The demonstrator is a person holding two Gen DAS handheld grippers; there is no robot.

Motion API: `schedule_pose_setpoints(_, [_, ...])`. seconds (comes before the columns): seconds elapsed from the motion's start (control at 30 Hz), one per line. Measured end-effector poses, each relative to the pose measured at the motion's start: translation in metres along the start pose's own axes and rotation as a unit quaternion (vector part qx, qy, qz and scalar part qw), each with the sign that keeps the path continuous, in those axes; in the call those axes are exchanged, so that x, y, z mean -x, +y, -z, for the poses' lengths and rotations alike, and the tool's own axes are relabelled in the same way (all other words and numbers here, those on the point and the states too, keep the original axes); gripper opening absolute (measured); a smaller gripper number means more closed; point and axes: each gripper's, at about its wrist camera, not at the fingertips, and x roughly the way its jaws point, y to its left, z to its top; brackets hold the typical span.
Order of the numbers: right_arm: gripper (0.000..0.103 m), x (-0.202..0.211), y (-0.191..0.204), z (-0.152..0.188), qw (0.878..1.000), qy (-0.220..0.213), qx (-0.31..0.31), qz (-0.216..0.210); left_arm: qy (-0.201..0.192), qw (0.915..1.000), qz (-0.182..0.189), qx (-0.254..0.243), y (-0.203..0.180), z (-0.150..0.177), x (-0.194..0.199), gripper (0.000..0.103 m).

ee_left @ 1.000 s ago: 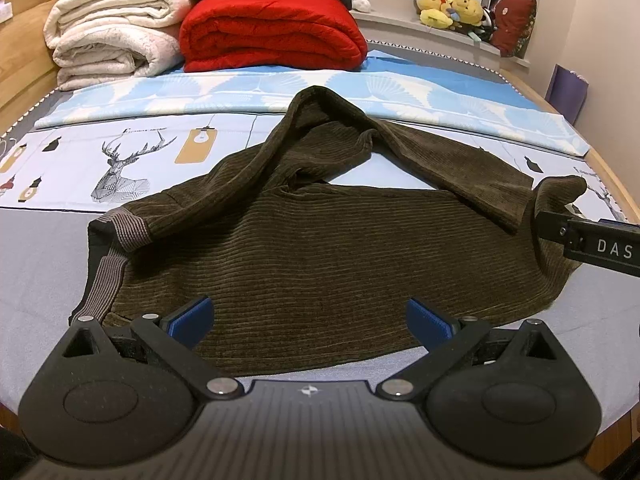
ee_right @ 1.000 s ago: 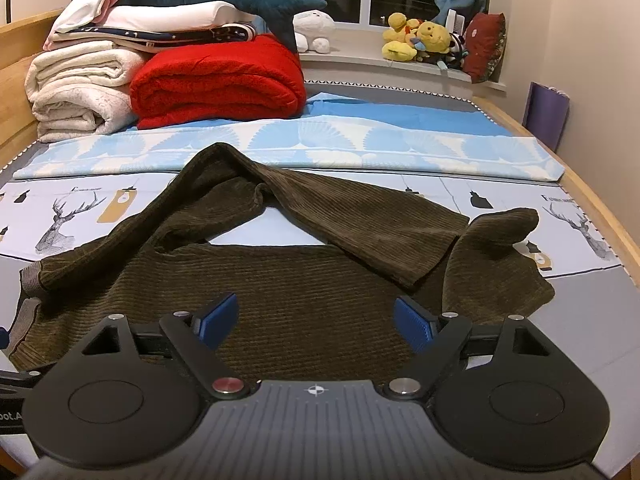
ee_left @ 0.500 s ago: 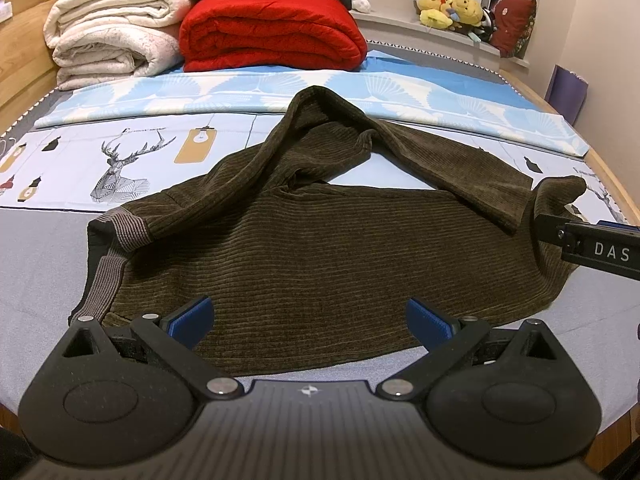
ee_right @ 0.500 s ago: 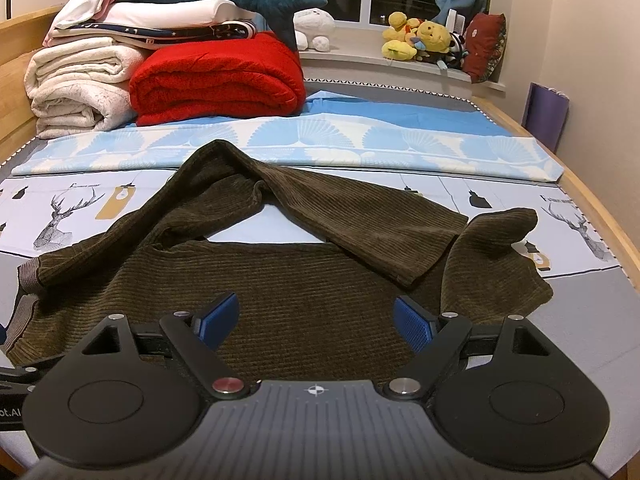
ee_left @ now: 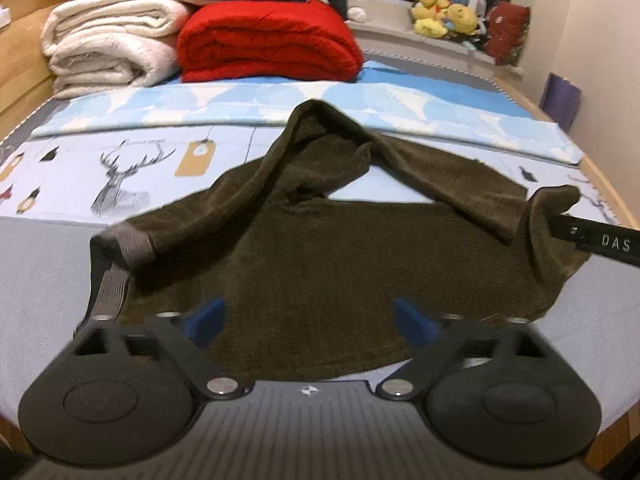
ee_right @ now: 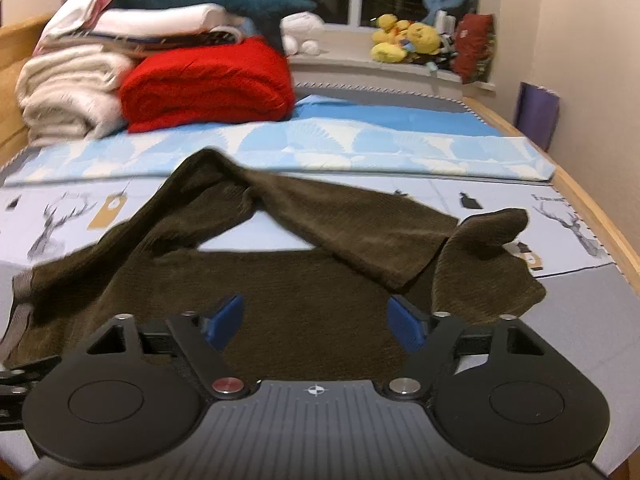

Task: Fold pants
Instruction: 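Grasp the striped waistband with the left tool while the right tool grasps a pant leg hem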

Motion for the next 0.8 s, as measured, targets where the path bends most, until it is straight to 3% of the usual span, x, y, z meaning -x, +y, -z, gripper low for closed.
schedule_pose_setpoints(0.03, [0.043,-0.002,-0.009,-0.004,1.000,-0.005,-0.015,0.000,-0.003,0.9998,0.011,-0.014,0.007,-0.008,0.001,0.049])
schedule_pose_setpoints(0.1, [0.029,-0.008,-0.030,-0.013,0.999,-0.006,-0.043,0.009,-0.012,0.9982,0.022,-0.055,0.021,-0.024,0.001,0.024])
schedule_pose_setpoints(0.13, [0.028,-0.010,-0.039,-0.018,0.999,-0.003,-0.043,0.029,-0.016,0.9970,0.020,-0.073,0.030,-0.032,-0.001,0.022])
schedule_pose_setpoints(0.2, [0.028,-0.016,-0.064,-0.026,0.996,-0.012,-0.070,0.048,-0.014,0.9947,0.016,-0.101,0.057,-0.045,-0.011,0.022])
schedule_pose_setpoints(0.27, [0.029,-0.030,-0.091,-0.030,0.993,0.010,-0.104,0.058,0.007,0.9956,0.005,-0.093,0.094,-0.047,-0.032,0.022])
schedule_pose_setpoints(0.3, [0.031,-0.038,-0.104,-0.030,0.991,0.018,-0.121,0.062,0.026,0.9971,-0.008,-0.072,0.116,-0.043,-0.046,0.022])
schedule_pose_setpoints(0.37, [0.042,-0.062,-0.127,-0.025,0.984,0.057,-0.159,0.063,0.102,0.9944,-0.029,-0.001,0.161,-0.036,-0.074,0.022])
schedule_pose_setpoints(0.4, [0.048,-0.074,-0.139,-0.021,0.979,0.075,-0.177,0.073,0.113,0.9927,-0.022,0.037,0.179,-0.033,-0.081,0.023])
schedule_pose_setpoints(0.47, [0.051,-0.102,-0.157,-0.010,0.964,0.126,-0.220,0.086,0.118,0.9898,-0.018,0.078,0.205,-0.026,-0.092,0.026])
schedule_pose_setpoints(0.53, [0.057,-0.122,-0.168,0.001,0.949,0.166,-0.254,0.085,0.126,0.9881,-0.025,0.084,0.221,-0.015,-0.107,0.036])
schedule_pose_setpoints(0.63, [0.059,-0.146,-0.174,0.015,0.931,0.207,-0.290,0.081,0.160,0.9809,-0.029,0.107,0.245,0.004,-0.133,0.042])
schedule_pose_setpoints(0.7, [0.060,-0.158,-0.176,0.019,0.926,0.220,-0.293,0.092,0.168,0.9774,-0.033,0.124,0.259,0.012,-0.145,0.058])
schedule_pose_setpoints(0.8, [0.063,-0.176,-0.173,0.022,0.926,0.238,-0.274,0.106,0.177,0.9732,-0.030,0.143,0.269,0.011,-0.157,0.068])
